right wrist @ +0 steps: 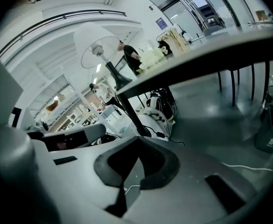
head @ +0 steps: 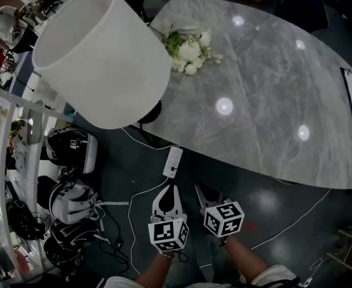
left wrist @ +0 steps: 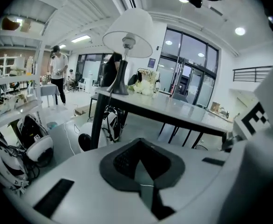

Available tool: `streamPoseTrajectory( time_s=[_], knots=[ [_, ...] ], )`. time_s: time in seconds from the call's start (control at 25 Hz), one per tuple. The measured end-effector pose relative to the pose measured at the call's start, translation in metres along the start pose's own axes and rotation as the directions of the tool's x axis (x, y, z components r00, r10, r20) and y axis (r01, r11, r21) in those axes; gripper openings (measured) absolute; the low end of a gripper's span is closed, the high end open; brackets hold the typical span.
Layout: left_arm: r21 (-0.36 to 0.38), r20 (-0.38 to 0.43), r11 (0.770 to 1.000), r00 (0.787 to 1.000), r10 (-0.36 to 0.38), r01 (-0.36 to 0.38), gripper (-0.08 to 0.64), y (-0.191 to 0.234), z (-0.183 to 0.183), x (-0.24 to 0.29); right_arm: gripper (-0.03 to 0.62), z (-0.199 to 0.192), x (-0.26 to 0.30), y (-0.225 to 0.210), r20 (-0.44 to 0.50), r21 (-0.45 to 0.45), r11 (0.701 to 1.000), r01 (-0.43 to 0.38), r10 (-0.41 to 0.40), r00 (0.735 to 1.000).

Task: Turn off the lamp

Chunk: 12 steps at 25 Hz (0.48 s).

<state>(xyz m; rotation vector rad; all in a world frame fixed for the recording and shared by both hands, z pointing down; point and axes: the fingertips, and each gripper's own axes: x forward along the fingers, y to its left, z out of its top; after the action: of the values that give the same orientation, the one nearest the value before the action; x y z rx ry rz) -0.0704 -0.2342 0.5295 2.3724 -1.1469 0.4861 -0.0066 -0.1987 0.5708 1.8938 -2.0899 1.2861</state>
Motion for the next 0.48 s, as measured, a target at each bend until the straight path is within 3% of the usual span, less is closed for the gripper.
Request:
streamPoseTrajectory(
  time_s=[0.2,0.48],
  knots=[
    [0.034,0.014,0.999,0.999,-0.042,0.041,0.008,-0.038,0.064,-0.042,-0.001,0.058,-0.055,0.050,0.034,-0.045,0.999,-0.028,0.029,0.999],
    [0.034,0.091,0.997,0.993,-0.075,0.072,0.008,-0.077,0.139,-0.090,-0.001,0.128,-0.131,0.081,0.096,-0.132,0.991,-0.015,0.027,0.995]
  ],
)
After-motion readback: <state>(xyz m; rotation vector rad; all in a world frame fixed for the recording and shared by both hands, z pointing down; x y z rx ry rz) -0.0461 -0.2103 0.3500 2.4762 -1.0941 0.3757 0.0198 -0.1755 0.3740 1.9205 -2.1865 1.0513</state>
